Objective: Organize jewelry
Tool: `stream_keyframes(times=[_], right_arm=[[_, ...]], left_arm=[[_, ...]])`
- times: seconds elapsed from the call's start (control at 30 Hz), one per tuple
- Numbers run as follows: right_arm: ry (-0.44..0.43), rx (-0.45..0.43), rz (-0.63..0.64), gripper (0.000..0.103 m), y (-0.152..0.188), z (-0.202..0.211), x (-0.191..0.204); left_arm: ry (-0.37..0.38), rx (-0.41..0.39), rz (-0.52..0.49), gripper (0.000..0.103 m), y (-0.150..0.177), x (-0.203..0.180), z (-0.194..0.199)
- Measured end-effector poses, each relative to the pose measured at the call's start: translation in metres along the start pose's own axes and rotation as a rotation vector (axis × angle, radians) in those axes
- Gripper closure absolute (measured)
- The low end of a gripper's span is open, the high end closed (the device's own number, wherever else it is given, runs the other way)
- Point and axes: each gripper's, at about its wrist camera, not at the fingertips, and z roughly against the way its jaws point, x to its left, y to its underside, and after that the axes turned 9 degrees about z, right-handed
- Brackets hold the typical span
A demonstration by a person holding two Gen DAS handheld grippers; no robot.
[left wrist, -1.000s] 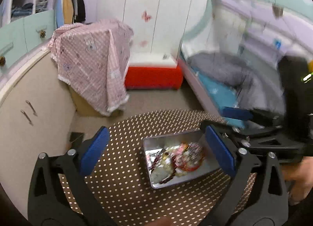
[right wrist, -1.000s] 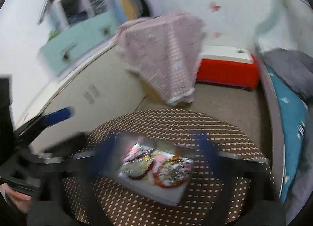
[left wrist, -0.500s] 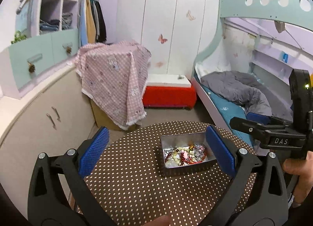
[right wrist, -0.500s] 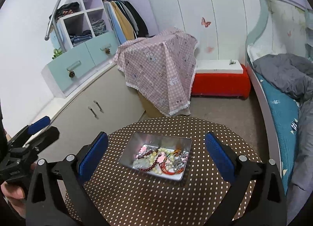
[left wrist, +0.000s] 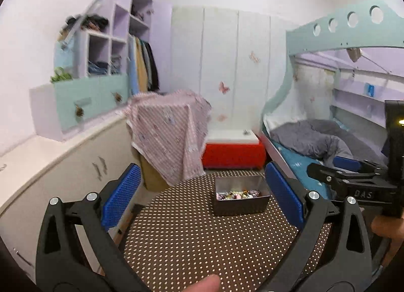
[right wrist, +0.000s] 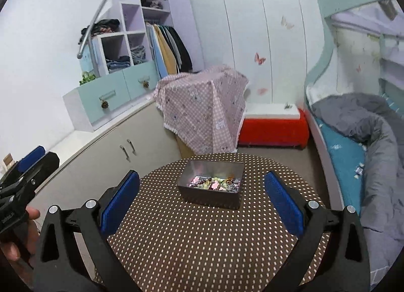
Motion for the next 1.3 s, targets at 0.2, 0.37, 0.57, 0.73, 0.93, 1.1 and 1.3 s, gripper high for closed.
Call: stream_keyframes(times=[0.2,0.37,0.57,0.73,0.93,1.1,1.3], right_arm=[[0.087,-0.062,0.037,0.008,0.016,0.055,0.021],[0.138,-0.114,0.033,0.008,0.037,0.098,0.038],[0.182,-0.154,0.006,0.008,0.061,0.125,0.046],[0.215,-0.178,0.032,0.008,0.07,0.144,0.061],[0.235,-0.207,0.059,0.008,0.075,0.158,0.072],[0.233,-0.216,0.083,0.008,0.076,0.163,0.081],[0.229,-0.218,0.101,0.008,0.078,0.162,0.088]], left_arm=[[-0.01,-0.05,-0.007,0.006,0.015,-0.009,0.045],[-0.038,-0.065,0.003,0.006,0.03,-0.011,0.08],[-0.063,-0.097,-0.038,0.006,0.039,-0.016,0.11],[-0.074,-0.107,-0.017,0.006,0.041,-0.011,0.129],[-0.085,-0.12,-0.004,0.006,0.043,-0.009,0.145],[-0.101,-0.13,0.005,0.006,0.044,-0.009,0.152],[-0.105,-0.134,0.009,0.006,0.044,-0.008,0.155]])
